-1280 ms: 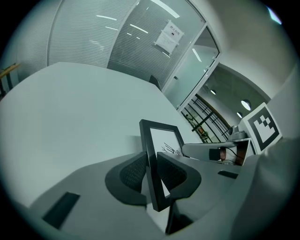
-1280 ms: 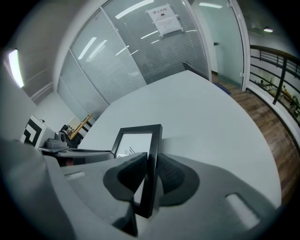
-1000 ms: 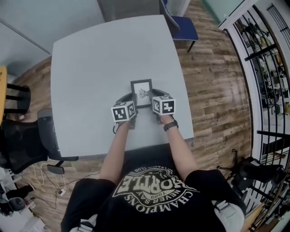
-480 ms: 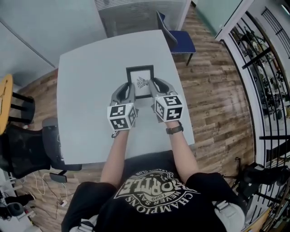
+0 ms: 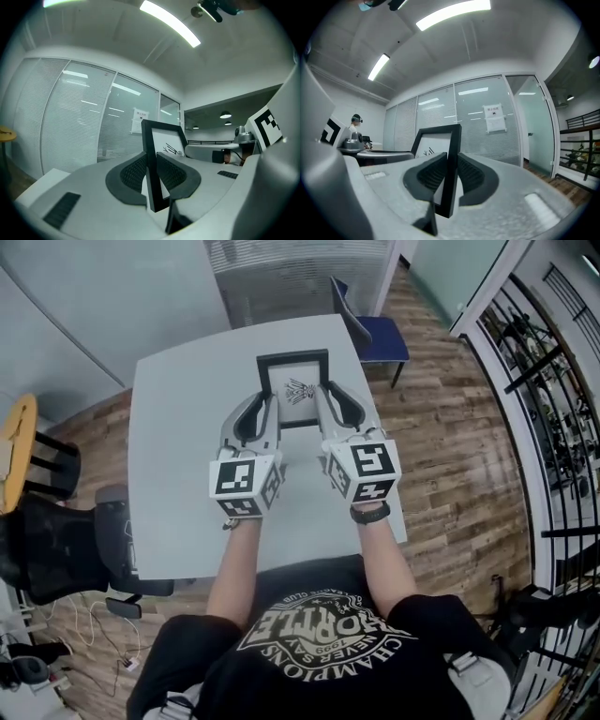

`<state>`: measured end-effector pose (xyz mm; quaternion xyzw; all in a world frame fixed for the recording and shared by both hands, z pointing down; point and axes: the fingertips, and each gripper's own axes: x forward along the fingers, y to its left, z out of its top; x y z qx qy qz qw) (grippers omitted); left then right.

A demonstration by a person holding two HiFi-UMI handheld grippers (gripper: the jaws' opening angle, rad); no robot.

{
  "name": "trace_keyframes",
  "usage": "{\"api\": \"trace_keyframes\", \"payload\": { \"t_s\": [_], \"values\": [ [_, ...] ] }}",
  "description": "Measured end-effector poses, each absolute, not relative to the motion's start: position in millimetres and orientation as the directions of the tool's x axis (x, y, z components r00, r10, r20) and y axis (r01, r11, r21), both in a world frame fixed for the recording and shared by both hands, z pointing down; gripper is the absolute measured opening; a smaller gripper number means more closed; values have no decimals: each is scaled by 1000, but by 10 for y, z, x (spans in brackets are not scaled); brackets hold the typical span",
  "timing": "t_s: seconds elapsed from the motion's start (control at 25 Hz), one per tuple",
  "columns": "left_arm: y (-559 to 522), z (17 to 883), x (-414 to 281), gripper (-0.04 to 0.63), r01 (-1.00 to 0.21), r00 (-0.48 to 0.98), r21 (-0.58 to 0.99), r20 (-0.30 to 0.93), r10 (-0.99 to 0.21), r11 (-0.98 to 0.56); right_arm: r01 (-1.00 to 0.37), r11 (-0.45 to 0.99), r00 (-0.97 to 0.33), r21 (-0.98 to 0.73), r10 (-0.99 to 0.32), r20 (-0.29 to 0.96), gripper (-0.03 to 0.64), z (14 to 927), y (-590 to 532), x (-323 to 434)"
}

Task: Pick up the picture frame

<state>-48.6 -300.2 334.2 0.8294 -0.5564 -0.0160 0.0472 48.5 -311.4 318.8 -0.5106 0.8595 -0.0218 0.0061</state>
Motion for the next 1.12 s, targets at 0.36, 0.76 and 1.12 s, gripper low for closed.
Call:
{"api": "trace_keyframes", "payload": {
  "t_s": [0.36,0.76,1.12],
  "values": [
    [-2926,3259,-539,71,-928,366,80,22,-930,-363,-882,471,-471,-7,-882,-10,67,3119,-3035,435],
    [-2890,3247,-533,70,-926,370,84,17,-929,-367,-885,466,-466,-6,-885,-4,67,3142,-2993,446],
    [-2957,3383,-518,71,-919,387,97,38,-921,-382,-886,464,-464,-1,-886,14,67,3212,-3059,442]
  ]
}}
